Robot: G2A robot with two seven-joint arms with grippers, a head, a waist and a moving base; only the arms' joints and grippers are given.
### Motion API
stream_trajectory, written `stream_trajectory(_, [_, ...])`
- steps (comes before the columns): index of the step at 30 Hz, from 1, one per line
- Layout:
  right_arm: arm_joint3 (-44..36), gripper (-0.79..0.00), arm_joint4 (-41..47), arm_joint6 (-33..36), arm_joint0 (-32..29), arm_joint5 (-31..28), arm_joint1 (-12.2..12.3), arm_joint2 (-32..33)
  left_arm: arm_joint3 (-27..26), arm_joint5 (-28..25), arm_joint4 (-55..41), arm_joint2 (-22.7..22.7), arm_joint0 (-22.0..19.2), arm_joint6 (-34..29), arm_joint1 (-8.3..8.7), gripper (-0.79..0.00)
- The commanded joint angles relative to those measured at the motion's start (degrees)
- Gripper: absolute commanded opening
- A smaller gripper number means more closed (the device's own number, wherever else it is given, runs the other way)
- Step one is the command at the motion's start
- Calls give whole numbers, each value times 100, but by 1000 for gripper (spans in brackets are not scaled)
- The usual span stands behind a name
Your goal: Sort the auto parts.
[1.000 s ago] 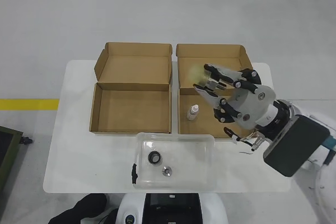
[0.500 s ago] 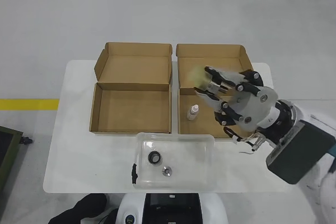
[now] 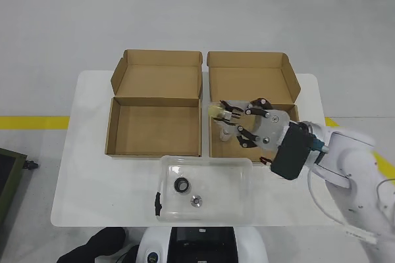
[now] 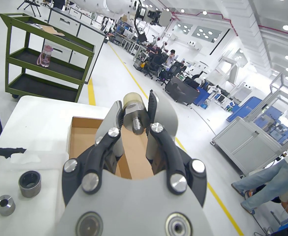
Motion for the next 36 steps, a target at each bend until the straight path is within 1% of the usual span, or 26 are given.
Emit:
stream_trajectory(1, [61, -785, -12, 79, -65, -92, 9, 27, 0, 0, 0, 0, 0, 0, 0, 0])
stream_trajectory(5, [201, -785, -44, 334, -237, -431, 49, 137, 0, 0, 0, 0, 0, 0, 0, 0])
stream_trajectory(11, [337, -785, -90, 854, -481, -930, 148, 566, 0, 0, 0, 0, 0, 0, 0, 0])
stream_trajectory(15, [515, -785, -21, 1249, -677, -1244, 221, 896, 0, 0, 0, 0, 0, 0, 0, 0])
stream_trajectory(18, [617, -785, 97, 1682, -806, -1374, 268, 1091, 0, 0, 0, 0, 0, 0, 0, 0])
stream_trajectory(22, [762, -785, 242, 2401, -883, -1399, 315, 1209, 0, 0, 0, 0, 0, 0, 0, 0])
stream_trajectory(27, [856, -785, 498, 3276, -875, -1261, 347, 1166, 0, 0, 0, 0, 0, 0, 0, 0])
stream_trajectory(32, [990, -785, 592, 4047, -708, -1129, 356, 933, 0, 0, 0, 0, 0, 0, 0, 0])
stream_trajectory(36, [1272, -785, 691, 4421, -405, -1149, 331, 584, 0, 0, 0, 0, 0, 0, 0, 0])
